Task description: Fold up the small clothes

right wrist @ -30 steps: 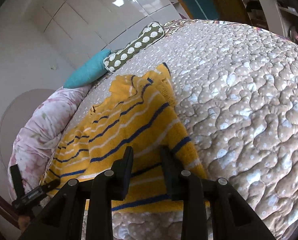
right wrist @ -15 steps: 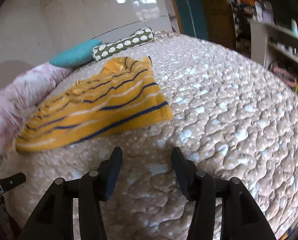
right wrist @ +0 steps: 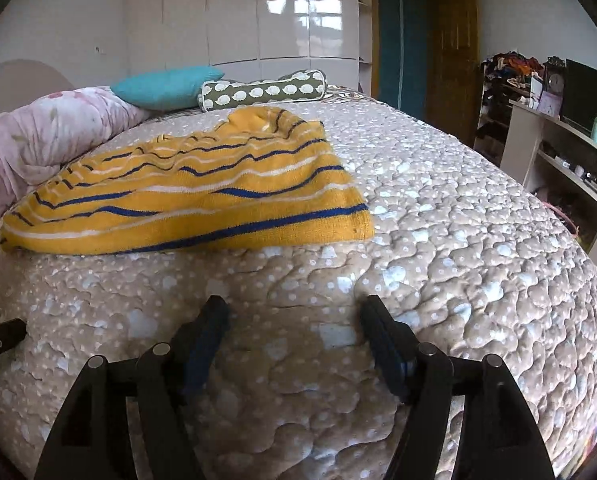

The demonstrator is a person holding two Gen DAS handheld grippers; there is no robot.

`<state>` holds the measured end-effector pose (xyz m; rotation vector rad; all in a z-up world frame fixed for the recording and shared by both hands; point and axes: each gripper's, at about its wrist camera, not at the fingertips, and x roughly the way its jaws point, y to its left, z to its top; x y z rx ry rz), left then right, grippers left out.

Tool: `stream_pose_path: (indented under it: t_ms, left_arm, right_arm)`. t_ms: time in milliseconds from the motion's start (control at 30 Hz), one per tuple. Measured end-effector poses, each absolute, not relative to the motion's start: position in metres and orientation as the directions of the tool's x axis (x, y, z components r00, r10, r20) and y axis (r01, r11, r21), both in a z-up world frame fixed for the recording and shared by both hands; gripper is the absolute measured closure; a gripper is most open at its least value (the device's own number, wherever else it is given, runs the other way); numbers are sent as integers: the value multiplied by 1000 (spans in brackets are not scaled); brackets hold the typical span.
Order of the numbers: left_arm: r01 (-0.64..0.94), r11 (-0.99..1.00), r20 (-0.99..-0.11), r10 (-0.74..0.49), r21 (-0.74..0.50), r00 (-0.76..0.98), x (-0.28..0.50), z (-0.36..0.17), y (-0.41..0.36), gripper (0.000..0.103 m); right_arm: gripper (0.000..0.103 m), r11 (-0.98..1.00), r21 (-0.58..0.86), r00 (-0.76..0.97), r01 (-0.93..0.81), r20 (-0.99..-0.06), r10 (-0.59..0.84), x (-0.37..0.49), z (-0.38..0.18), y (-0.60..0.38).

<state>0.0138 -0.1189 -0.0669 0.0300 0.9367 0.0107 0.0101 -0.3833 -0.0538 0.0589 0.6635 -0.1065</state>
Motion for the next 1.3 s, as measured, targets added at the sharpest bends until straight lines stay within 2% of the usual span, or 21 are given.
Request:
stream_pose_path:
  t_ms: [1300]
  left_arm:
    - [8,1000,-821,20,31,570,14,-66,-119,0]
  right_arm:
    - [29,992,4,789,126,-607,-97,8,-56,-382]
